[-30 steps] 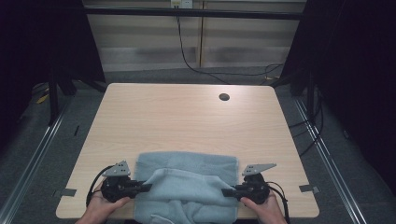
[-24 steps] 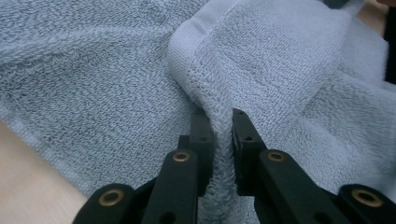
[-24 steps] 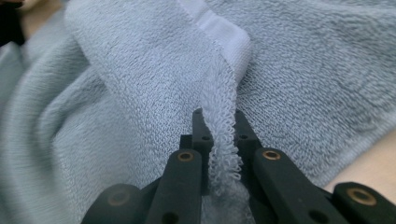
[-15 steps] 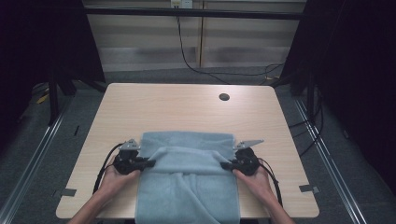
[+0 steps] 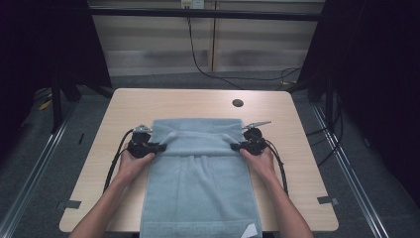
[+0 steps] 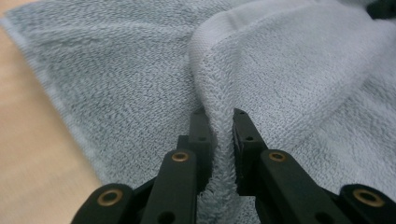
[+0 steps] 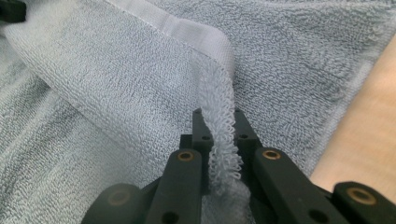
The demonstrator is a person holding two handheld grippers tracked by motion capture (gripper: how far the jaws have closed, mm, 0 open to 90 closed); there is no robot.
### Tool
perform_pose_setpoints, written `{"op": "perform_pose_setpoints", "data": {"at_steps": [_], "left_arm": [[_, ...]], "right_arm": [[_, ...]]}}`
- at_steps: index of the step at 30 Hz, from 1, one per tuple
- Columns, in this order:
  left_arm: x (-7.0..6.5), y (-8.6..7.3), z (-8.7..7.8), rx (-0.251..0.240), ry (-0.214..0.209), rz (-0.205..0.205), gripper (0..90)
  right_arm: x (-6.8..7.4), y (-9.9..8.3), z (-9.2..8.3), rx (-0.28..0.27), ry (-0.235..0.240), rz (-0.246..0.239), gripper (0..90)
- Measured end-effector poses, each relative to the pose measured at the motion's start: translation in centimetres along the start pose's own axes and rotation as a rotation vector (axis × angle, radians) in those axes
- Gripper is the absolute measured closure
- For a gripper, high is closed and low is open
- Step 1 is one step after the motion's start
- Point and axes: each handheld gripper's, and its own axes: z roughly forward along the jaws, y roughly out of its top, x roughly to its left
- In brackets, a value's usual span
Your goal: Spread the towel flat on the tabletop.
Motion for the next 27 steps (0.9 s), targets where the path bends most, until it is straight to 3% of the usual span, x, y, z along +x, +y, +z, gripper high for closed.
{"op": "perform_pose_setpoints", "data": {"at_steps": [5,8,11,17,23,25,27], "left_arm": [[0.6,0.7,1.1,-0.025,-0.012,-0.029,80.9],[0.6,1.1,1.4,-0.017,0.010,-0.005,80.7],[0.7,1.4,1.6,-0.017,0.020,-0.006,80.7],[1.0,1.9,2.3,-0.029,0.043,-0.018,80.8],[1.6,1.9,2.6,-0.056,0.021,-0.046,80.8],[2.1,2.1,3.0,-0.068,0.018,-0.076,80.8],[2.2,2.6,3.3,-0.065,0.031,-0.068,80.8]], "right_arm": [[-1.0,0.6,0.3,-0.016,-0.023,0.028,84.5],[-1.3,0.6,0.3,-0.023,-0.028,0.033,84.5],[-1.1,0.6,0.4,-0.031,-0.049,0.029,84.4],[-1.8,1.4,1.1,-0.056,-0.077,0.075,84.4],[-2.4,2.0,1.8,-0.074,-0.092,0.105,84.5],[-2.6,2.4,2.0,-0.072,-0.100,0.124,84.5],[-2.6,2.8,2.2,-0.061,-0.124,0.113,84.5]]}}
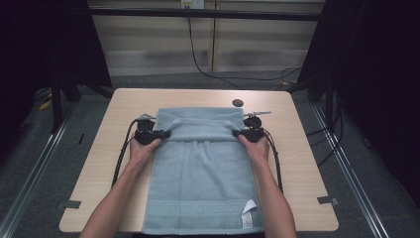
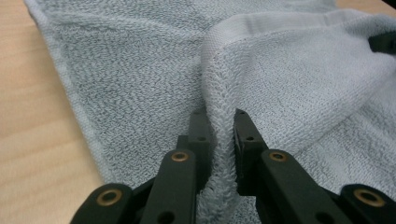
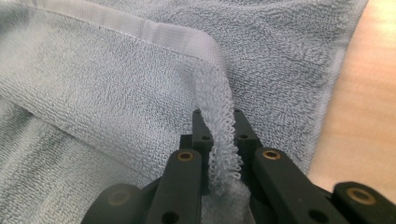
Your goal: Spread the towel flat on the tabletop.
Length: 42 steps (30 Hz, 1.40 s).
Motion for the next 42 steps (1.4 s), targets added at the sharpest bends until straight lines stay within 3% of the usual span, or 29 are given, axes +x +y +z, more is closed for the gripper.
{"op": "perform_pose_setpoints", "data": {"at_steps": [3,7,9,12,15,18,21,26,28,31,32,36,42], "left_arm": [[0.1,0.3,0.1,0.008,-0.004,-0.011,80.9],[-0.2,0.8,-0.9,0.006,-0.022,0.004,82.2],[-0.5,1.2,-1.9,-0.021,-0.038,0.004,82.3],[-1.3,2.4,-4.1,-0.071,-0.053,0.028,82.4],[-2.5,3.7,-6.3,-0.108,-0.060,0.080,82.4],[-3.8,4.6,-8.7,-0.167,-0.092,0.113,82.3],[-5.2,5.5,-11.4,-0.206,-0.106,0.163,82.2],[-7.0,6.2,-15.1,-0.272,-0.144,0.196,82.2],[-7.7,6.1,-16.6,-0.302,-0.166,0.214,82.1],[-8.7,5.0,-18.3,-0.299,-0.196,0.227,81.8],[-8.9,4.6,-18.6,-0.297,-0.189,0.233,81.7],[-9.8,1.8,-18.5,-0.243,-0.200,0.250,81.2],[-9.2,-1.9,-16.8,-0.177,-0.216,0.217,80.9]], "right_arm": [[-0.3,0.3,0.2,0.000,-0.001,0.007,84.5],[-1.0,0.3,-0.4,-0.024,0.072,0.049,84.5],[-1.1,0.6,-1.4,-0.068,0.107,0.053,84.5],[-0.6,1.7,-3.5,-0.135,0.145,0.029,84.5],[0.2,3.1,-6.1,-0.203,0.168,0.003,84.4],[0.8,4.2,-8.8,-0.267,0.194,-0.038,84.4],[1.6,5.0,-11.4,-0.309,0.211,-0.083,84.3],[3.4,5.5,-15.0,-0.368,0.242,-0.141,84.3],[4.2,5.4,-16.5,-0.387,0.256,-0.176,84.3],[5.2,4.6,-18.4,-0.396,0.279,-0.213,84.3],[5.5,4.2,-18.9,-0.399,0.284,-0.225,84.2],[6.5,2.1,-19.6,-0.362,0.293,-0.270,84.1],[6.4,-2.6,-18.6,-0.279,0.307,-0.274,83.7]]}}
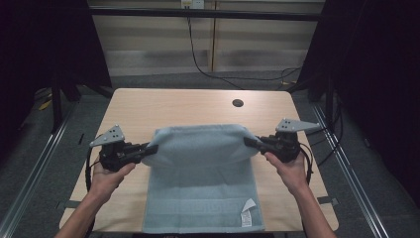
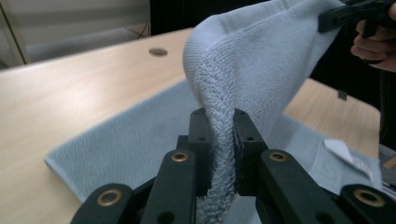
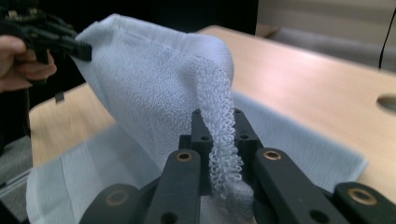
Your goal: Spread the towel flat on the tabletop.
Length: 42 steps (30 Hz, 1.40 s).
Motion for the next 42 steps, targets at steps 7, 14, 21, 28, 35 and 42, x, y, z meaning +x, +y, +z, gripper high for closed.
{"op": "perform_pose_setpoints", "data": {"at_steps": [7,14,21,28,35,42], "left_arm": [[-0.3,-2.6,1.4,0.052,-0.007,-0.015,80.4],[-0.5,-6.0,1.5,0.104,-0.036,-0.040,77.0],[-1.6,-7.7,2.1,0.163,-0.069,-0.016,75.6],[-3.6,-8.9,1.1,0.187,-0.104,0.011,70.5],[-5.1,-9.5,-0.7,0.167,-0.124,0.005,62.9],[-4.5,-9.0,-1.9,0.107,-0.087,-0.027,52.7]], "right_arm": [[-0.1,-3.7,1.0,0.063,0.008,0.044,83.3],[1.0,-7.0,1.0,0.130,0.041,0.066,81.5],[1.8,-9.2,0.9,0.180,0.050,0.086,76.7],[3.6,-11.0,-0.6,0.204,0.086,0.090,68.6],[5.5,-12.7,-2.7,0.225,0.079,0.095,58.5],[5.9,-12.5,-4.4,0.176,0.076,0.095,54.9]]}}
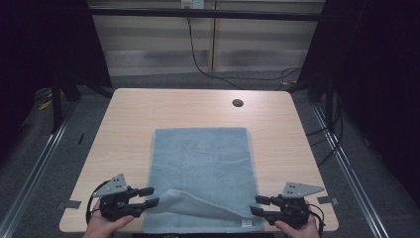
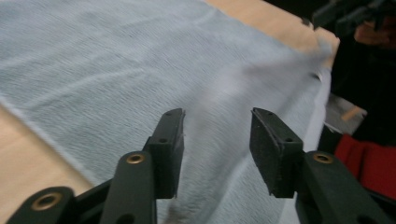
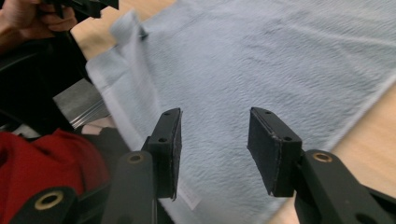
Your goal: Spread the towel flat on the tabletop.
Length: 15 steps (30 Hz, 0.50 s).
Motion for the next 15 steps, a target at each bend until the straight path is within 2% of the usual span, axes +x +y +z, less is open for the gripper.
{"op": "perform_pose_setpoints", "data": {"at_steps": [2,4,6,8,14,15], "left_arm": [[0.5,0.5,0.1,-0.007,0.027,-0.011,51.9],[1.0,1.0,0.3,-0.018,0.035,-0.015,51.4],[1.7,1.6,0.7,-0.006,0.057,-0.017,51.3],[2.3,2.1,1.3,0.008,0.061,-0.022,51.5],[5.1,3.7,4.1,0.043,0.111,-0.048,52.4],[5.8,3.9,5.0,0.077,0.117,-0.052,52.7]], "right_arm": [[-0.3,0.3,0.0,-0.009,-0.004,0.002,54.9],[-0.8,0.8,0.3,-0.008,-0.017,0.004,54.9],[-1.4,1.3,0.9,-0.004,-0.019,0.007,54.9],[-2.1,1.9,1.6,0.004,-0.025,0.007,55.0],[-4.4,4.3,4.4,0.020,-0.045,-0.003,55.3],[-4.8,4.8,4.9,0.019,-0.052,-0.002,55.1]]}}
